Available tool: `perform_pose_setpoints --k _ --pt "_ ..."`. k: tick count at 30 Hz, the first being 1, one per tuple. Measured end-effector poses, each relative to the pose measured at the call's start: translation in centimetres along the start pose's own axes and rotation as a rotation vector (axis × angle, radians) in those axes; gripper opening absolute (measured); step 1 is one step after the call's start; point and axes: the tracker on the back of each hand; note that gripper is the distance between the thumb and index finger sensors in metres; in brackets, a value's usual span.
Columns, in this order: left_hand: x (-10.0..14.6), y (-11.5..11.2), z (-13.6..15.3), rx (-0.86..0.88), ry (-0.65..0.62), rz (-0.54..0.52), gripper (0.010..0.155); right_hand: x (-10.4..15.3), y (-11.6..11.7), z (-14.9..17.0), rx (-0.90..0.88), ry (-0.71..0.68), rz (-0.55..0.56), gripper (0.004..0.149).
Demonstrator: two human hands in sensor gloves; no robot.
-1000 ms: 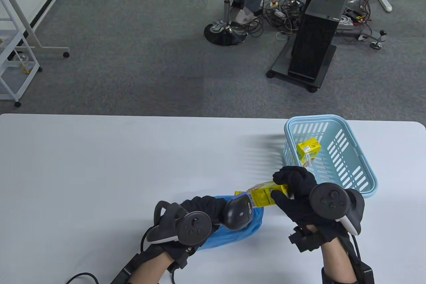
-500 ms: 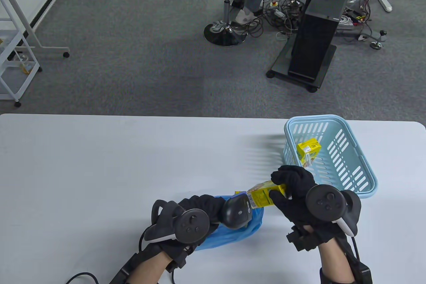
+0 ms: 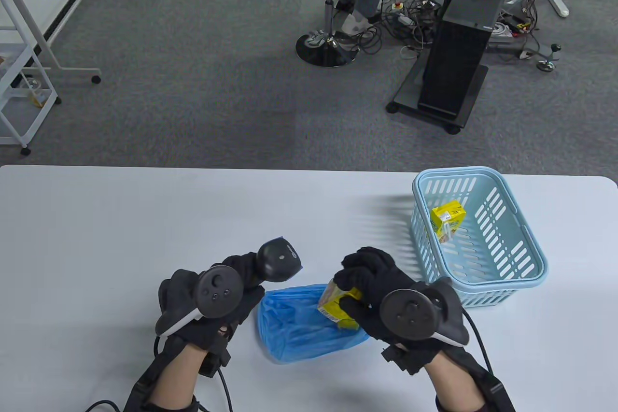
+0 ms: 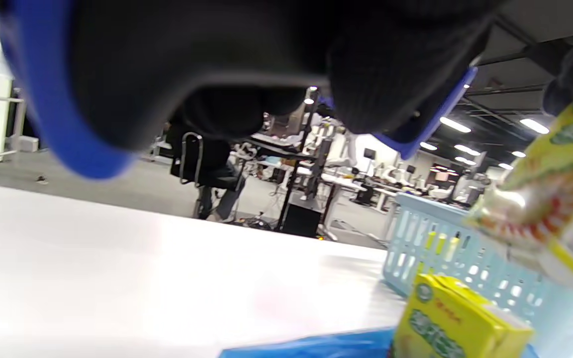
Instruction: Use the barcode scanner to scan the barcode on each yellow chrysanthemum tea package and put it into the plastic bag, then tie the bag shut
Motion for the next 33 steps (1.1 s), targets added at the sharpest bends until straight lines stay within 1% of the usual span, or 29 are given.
perform_pose_setpoints --k 5,8,9,10,11,14,16,21,24,29,30,33 --pt "0.0 -0.1 2.2 0.038 0.061 0.010 0.061 -3.3 3.8 -2.7 0.211 -0.118 -0.140 0.051" --pt "-0.1 -0.3 3.1 0.053 0.089 0.019 0.061 -4.8 6.2 -3.5 0.269 -0.171 -0.248 0.050" --pt "-0.1 -0.4 3.4 0.063 0.096 0.024 0.061 -5.3 7.3 -3.8 0.288 -0.184 -0.299 0.050" --pt "-0.1 -0.5 3.7 0.068 0.100 0.029 0.061 -5.7 8.3 -3.9 0.308 -0.197 -0.339 0.048" --pt "-0.1 -0.5 3.8 0.069 0.103 0.032 0.061 -5.8 8.5 -4.0 0.314 -0.202 -0.348 0.048" --pt "-0.1 -0.4 4.3 0.070 0.118 0.035 0.061 -6.4 10.6 -4.1 0.367 -0.224 -0.433 0.048" --pt "-0.1 -0.4 4.6 0.083 0.126 0.035 0.061 -6.6 11.7 -4.1 0.378 -0.229 -0.471 0.048" --pt "-0.1 -0.4 5.0 0.083 0.140 0.036 0.061 -7.0 13.4 -3.9 0.372 -0.232 -0.515 0.047" --pt "-0.1 -0.5 5.2 0.088 0.144 0.043 0.062 -7.2 13.9 -3.9 0.359 -0.234 -0.514 0.047" --pt "-0.2 -0.7 5.5 0.077 0.158 0.053 0.062 -7.6 14.1 -4.1 0.358 -0.237 -0.498 0.048" --pt "-0.2 -0.8 5.6 0.079 0.159 0.055 0.062 -7.6 14.1 -4.2 0.362 -0.244 -0.495 0.047" --pt "-0.2 -0.8 5.8 0.073 0.167 0.058 0.062 -7.3 14.1 -4.1 0.360 -0.261 -0.478 0.050"
Point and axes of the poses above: the tracker on the back of each hand, its own z axis roughly to the little-finger side, its own x axis roughly from the fingertips to the wrist, y = z × x, and after that the axes turned 1 degree about -y, right-handed
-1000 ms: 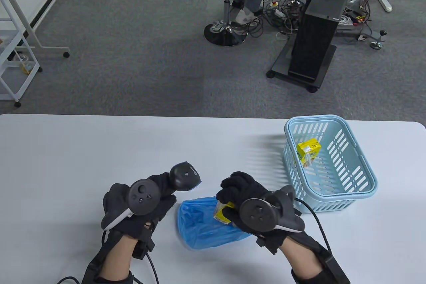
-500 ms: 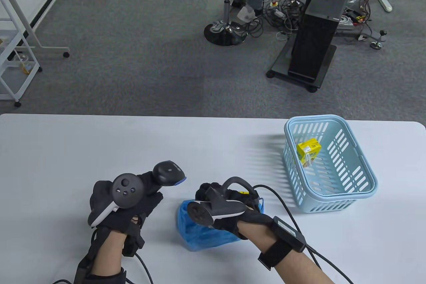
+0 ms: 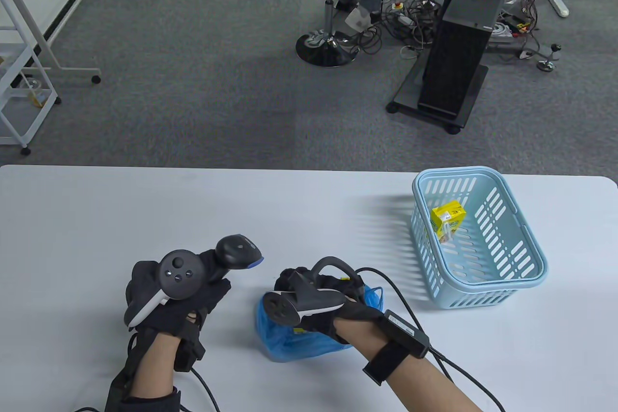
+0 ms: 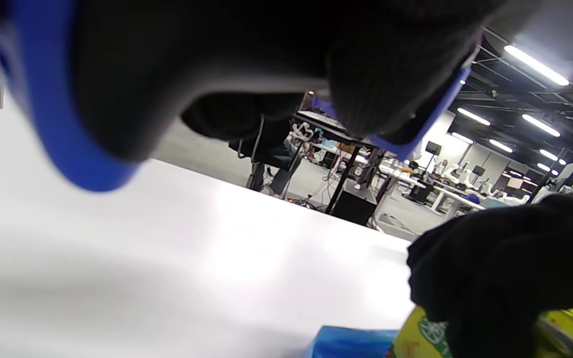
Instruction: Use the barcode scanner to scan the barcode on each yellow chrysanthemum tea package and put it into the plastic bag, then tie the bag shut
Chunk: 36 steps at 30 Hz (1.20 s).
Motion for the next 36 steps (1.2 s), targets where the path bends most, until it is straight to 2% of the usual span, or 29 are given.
perform_pose_setpoints --k 6,11,15,18,23,26,28,32,36 --pt "-0.2 -0.2 0.1 -0.002 -0.007 0.012 0.062 1.0 -1.2 0.8 -0.060 0.014 0.002 0.066" --pt "-0.2 -0.2 -0.4 0.006 -0.040 0.025 0.061 2.9 -3.8 2.6 -0.072 0.070 0.031 0.073" --pt "0.0 0.1 -1.2 0.048 -0.100 0.024 0.061 5.1 -6.1 6.5 -0.177 0.165 0.078 0.075" --pt "0.1 0.4 -2.1 0.062 -0.163 0.025 0.061 7.0 -7.7 10.1 -0.186 0.277 0.146 0.075" --pt "0.5 0.6 -3.8 0.109 -0.282 0.046 0.061 10.3 -9.0 18.4 -0.212 0.577 0.214 0.074" --pt "0.8 0.7 -4.9 0.092 -0.326 0.042 0.060 11.3 -8.3 23.4 -0.205 0.783 0.169 0.073" --pt "0.9 0.6 -5.6 0.092 -0.349 0.039 0.060 11.4 -7.2 25.5 -0.212 0.856 0.129 0.071" --pt "1.1 0.5 -6.7 0.106 -0.398 0.045 0.060 11.3 -3.3 29.3 -0.169 0.961 -0.025 0.065" --pt "1.3 0.6 -7.3 0.106 -0.418 0.042 0.060 10.9 0.3 31.9 -0.183 0.996 -0.136 0.068"
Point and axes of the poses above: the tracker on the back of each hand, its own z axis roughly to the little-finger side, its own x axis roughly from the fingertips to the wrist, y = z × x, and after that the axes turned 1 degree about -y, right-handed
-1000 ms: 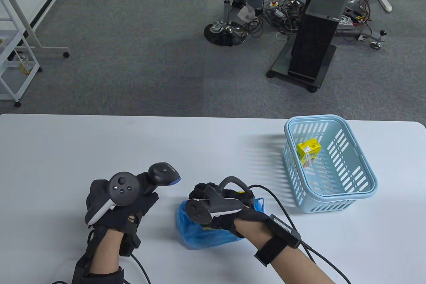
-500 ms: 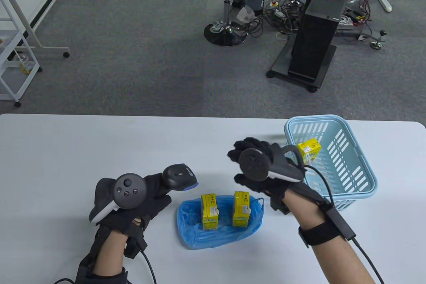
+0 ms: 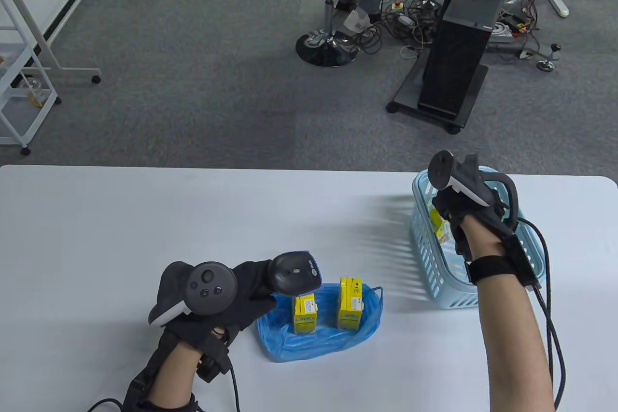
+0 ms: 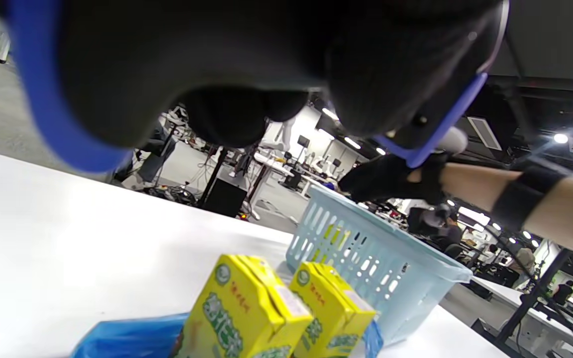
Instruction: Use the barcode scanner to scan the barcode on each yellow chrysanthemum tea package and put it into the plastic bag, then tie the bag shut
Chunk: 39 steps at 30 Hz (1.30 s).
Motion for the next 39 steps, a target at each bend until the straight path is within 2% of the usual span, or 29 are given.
perform_pose_setpoints --k 2,6,11,13,15,17,23,26,30,35,39 --pt "0.1 0.2 -0.2 0.017 -0.012 -0.002 0.060 -1.2 1.0 0.6 -0.017 0.031 -0.072 0.070" --pt "0.3 0.7 -0.1 0.045 -0.018 -0.014 0.060 -2.8 2.5 1.2 -0.046 0.062 -0.124 0.068" --pt "0.6 1.0 0.6 0.060 0.012 -0.033 0.060 -4.0 4.8 0.9 -0.080 0.063 -0.249 0.078" --pt "0.7 1.0 0.9 0.058 0.025 -0.033 0.060 -4.1 5.5 0.8 -0.151 0.050 -0.268 0.082" --pt "0.7 1.0 1.0 0.056 0.031 -0.031 0.060 -4.0 6.3 0.6 -0.071 0.058 -0.331 0.077" --pt "0.6 1.0 1.0 0.053 0.027 -0.030 0.060 -4.0 6.7 0.6 -0.019 0.067 -0.260 0.069" --pt "0.4 0.8 1.1 0.042 0.031 -0.018 0.060 -3.8 6.9 0.7 -0.016 0.046 -0.241 0.063" --pt "0.5 0.9 1.1 0.045 0.030 -0.025 0.060 -3.3 6.1 1.0 0.005 0.035 -0.225 0.063" --pt "0.6 1.1 0.4 0.006 0.004 -0.052 0.060 -1.7 3.4 2.0 -0.036 0.026 -0.154 0.063" --pt "0.7 1.1 -1.2 -0.040 -0.047 -0.128 0.059 1.9 -1.2 3.1 -0.084 -0.013 -0.012 0.065" --pt "0.8 0.9 -1.7 0.067 -0.095 -0.160 0.057 5.6 -4.7 3.8 -0.122 -0.080 0.117 0.066"
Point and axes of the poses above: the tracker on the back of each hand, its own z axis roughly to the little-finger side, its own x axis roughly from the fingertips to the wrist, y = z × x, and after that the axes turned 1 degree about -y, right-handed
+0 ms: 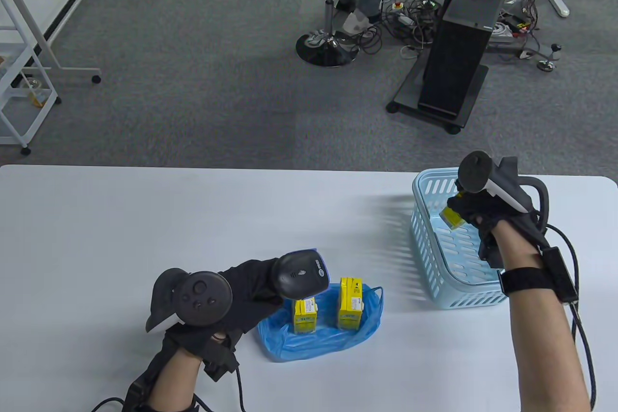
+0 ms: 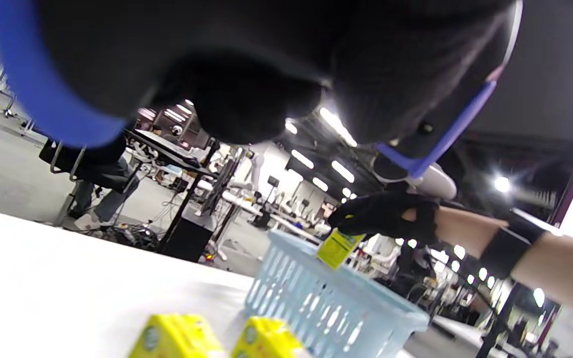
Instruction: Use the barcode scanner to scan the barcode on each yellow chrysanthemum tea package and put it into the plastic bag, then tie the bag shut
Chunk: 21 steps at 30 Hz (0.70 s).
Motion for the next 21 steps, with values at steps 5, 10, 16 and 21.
perform_pose_setpoints --k 5,10,16,21 --pt "-0.1 -0.5 -1.0 -0.098 -0.011 -0.047 0.059 4.3 -3.9 -0.9 -0.063 -0.086 0.150 0.066" --pt "-0.4 -1.6 -1.6 -0.116 0.009 -0.047 0.060 7.8 -4.5 -3.0 -0.186 -0.204 0.208 0.065" --pt "-0.9 -3.3 -1.7 -0.146 -0.009 -0.012 0.058 10.1 -2.5 -5.3 -0.282 -0.272 0.266 0.067" --pt "-1.3 -4.8 -2.3 -0.205 -0.028 0.025 0.058 10.9 1.9 -6.1 -0.550 -0.282 0.208 0.067"
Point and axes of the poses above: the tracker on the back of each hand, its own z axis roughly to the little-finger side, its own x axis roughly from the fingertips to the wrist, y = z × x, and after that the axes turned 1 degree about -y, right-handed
